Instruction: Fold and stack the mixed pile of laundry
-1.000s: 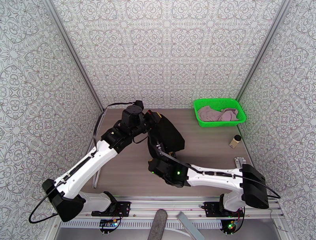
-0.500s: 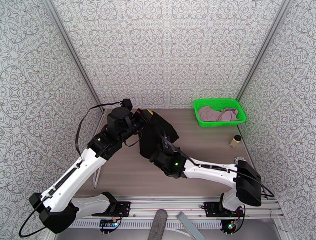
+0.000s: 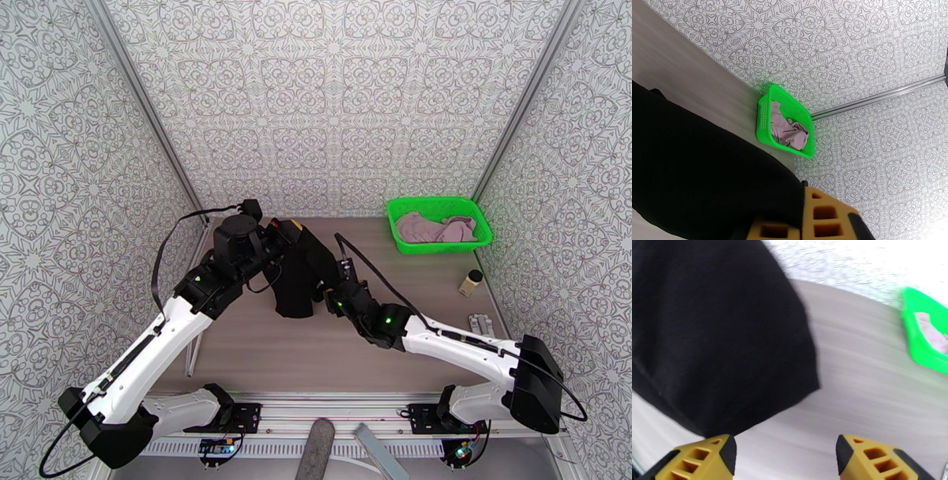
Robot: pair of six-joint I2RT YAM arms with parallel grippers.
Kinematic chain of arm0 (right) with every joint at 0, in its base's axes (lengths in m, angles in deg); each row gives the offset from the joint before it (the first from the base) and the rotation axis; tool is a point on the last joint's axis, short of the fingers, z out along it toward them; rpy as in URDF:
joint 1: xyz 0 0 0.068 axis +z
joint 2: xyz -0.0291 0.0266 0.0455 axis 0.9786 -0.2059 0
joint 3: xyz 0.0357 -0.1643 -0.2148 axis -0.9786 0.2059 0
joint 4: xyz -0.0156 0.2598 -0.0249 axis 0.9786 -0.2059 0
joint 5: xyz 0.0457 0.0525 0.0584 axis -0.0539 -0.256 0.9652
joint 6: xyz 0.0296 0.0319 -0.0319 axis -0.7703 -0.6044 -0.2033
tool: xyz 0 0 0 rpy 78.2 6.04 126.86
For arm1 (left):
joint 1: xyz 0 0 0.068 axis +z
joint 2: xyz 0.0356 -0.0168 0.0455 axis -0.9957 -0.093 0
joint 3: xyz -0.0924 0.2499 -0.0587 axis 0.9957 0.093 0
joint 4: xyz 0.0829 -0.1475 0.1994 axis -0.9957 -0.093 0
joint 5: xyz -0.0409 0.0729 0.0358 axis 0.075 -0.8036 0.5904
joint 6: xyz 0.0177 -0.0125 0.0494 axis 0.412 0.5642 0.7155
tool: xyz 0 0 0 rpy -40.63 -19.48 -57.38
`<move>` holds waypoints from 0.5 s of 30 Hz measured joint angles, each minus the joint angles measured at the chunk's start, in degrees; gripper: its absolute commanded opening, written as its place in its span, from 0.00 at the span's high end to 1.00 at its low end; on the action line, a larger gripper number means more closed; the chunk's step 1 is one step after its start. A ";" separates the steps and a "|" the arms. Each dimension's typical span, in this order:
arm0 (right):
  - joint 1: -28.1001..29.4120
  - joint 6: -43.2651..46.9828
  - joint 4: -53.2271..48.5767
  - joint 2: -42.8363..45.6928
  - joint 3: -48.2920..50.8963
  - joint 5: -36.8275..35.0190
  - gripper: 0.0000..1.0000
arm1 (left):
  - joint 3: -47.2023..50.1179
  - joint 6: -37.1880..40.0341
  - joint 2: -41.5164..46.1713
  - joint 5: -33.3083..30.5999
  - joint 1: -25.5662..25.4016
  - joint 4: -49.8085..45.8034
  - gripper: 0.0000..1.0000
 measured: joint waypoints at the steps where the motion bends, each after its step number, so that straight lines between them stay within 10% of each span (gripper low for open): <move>1: 0.02 0.02 0.17 0.00 0.00 1.03 0.27 | 0.00 0.00 0.00 0.02 0.00 -0.02 1.00; 15: 0.04 -8.90 0.35 -1.42 -0.13 0.42 0.21 | 0.39 -0.17 0.00 0.52 0.00 0.00 1.00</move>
